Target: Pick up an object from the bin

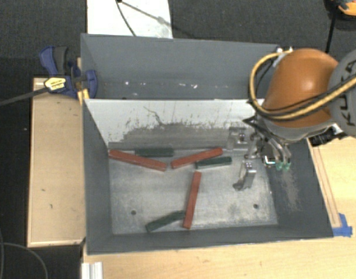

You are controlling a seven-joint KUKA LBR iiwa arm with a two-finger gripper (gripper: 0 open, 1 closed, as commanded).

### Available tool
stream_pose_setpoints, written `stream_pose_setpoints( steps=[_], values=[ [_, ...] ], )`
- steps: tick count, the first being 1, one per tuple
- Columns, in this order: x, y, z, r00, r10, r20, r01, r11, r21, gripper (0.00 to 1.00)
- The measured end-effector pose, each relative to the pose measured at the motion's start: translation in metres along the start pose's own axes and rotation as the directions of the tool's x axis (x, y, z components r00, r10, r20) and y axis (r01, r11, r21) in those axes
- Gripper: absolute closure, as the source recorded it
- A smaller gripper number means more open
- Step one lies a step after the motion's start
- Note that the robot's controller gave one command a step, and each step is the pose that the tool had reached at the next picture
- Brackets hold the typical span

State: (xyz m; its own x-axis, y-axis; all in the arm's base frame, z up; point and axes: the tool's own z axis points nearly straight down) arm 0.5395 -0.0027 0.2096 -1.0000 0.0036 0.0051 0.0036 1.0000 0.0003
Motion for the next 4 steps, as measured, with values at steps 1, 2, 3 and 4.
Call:
stream_pose_setpoints(
  steps=[1, 2, 3, 4],
  values=[
    [-0.002, 0.0, -0.004, 1.0, 0.0, 0.008, 0.0, 1.0, 0.0, 0.0],
    [-0.016, 0.045, 0.05, 0.999, -0.051, 0.015, 0.051, 0.999, 0.001, 0.0],
    [-0.011, 0.103, 0.112, 0.997, -0.071, 0.01, 0.071, 0.997, -0.001, 0.0],
    [-0.018, 0.066, 0.129, 0.999, 0.032, 0.005, -0.032, 0.999, -0.001, 1.0]
  ],
)
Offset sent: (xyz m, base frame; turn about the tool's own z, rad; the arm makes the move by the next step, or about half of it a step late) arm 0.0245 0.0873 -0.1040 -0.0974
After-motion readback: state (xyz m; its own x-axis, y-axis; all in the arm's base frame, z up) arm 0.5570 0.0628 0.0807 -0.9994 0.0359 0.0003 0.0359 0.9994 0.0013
